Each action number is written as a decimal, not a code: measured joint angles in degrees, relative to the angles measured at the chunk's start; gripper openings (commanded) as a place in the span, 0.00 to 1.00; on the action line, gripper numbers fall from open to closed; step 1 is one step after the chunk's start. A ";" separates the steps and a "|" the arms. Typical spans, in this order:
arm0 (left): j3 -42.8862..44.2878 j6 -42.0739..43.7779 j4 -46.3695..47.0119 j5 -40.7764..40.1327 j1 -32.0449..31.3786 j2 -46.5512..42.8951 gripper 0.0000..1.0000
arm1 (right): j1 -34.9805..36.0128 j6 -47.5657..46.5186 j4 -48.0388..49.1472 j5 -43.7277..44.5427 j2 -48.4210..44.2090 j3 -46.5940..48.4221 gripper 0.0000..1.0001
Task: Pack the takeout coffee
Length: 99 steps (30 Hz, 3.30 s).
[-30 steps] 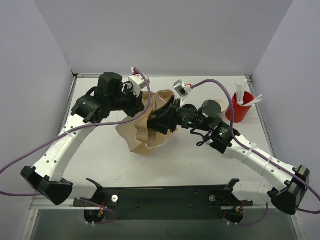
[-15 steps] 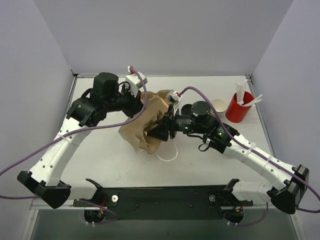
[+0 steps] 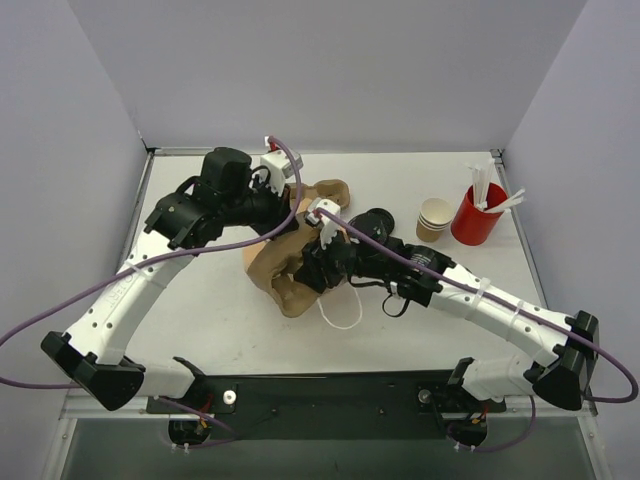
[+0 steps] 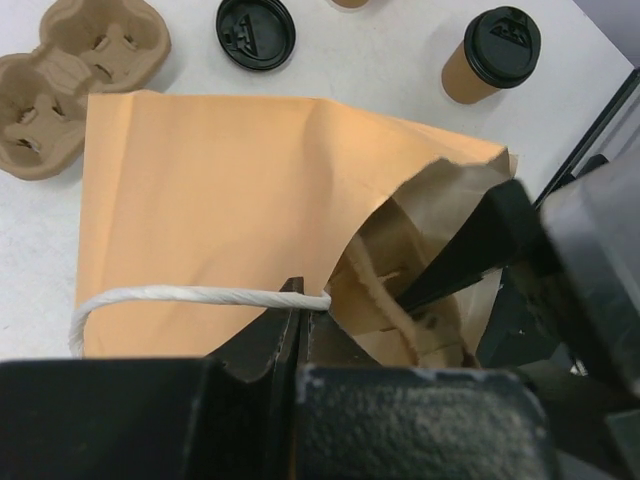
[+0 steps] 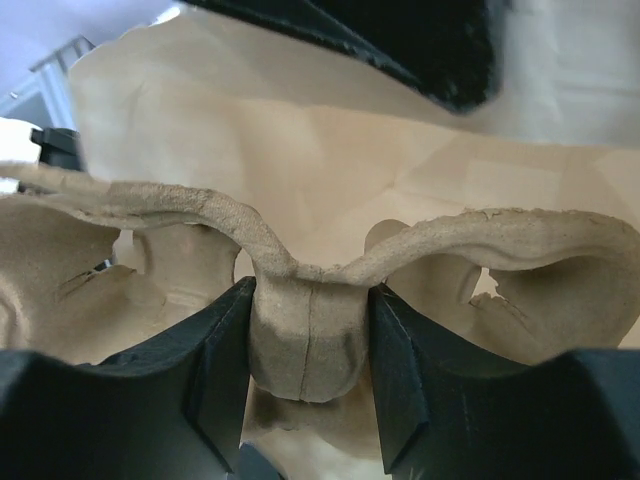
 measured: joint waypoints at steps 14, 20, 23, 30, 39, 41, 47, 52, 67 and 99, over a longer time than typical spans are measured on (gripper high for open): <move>0.00 -2.03 -2.01 -0.31 -2.89 1.99 0.00 | 1.46 -6.54 -9.03 7.34 4.20 7.06 0.39; 0.24 -6.84 -1.88 -1.36 -2.89 4.24 0.00 | 1.46 -8.85 -12.90 9.27 5.31 7.87 0.38; 0.00 -10.56 -1.01 -1.44 -2.93 5.11 0.00 | 1.46 -9.64 -14.21 9.68 6.16 7.87 0.38; -3.28 -18.03 1.66 -4.09 -3.10 5.18 0.00 | 1.44 -9.86 -15.98 11.06 8.31 7.48 0.36; -5.51 -23.26 2.64 -7.85 -3.08 5.51 0.00 | 1.16 -9.84 -17.75 12.72 10.67 7.43 0.36; -6.01 -23.74 2.89 -8.17 -3.06 5.53 0.00 | 1.07 -9.90 -17.84 12.72 10.86 7.37 0.36; -8.22 -25.55 4.83 -8.74 -2.86 5.16 0.00 | 0.96 -9.70 -17.84 13.09 11.30 6.86 0.36; -8.46 -26.10 5.20 -8.72 -2.86 4.94 0.00 | 0.96 -9.75 -17.75 13.09 11.30 6.84 0.36; -3.76 -20.04 2.25 -13.29 -3.89 4.94 0.00 | 1.09 -10.43 -17.88 14.45 11.19 8.90 0.36; 2.27 -9.29 -4.22 -23.74 -6.14 10.38 0.19 | 1.36 -5.25 -8.94 17.29 12.68 2.51 0.36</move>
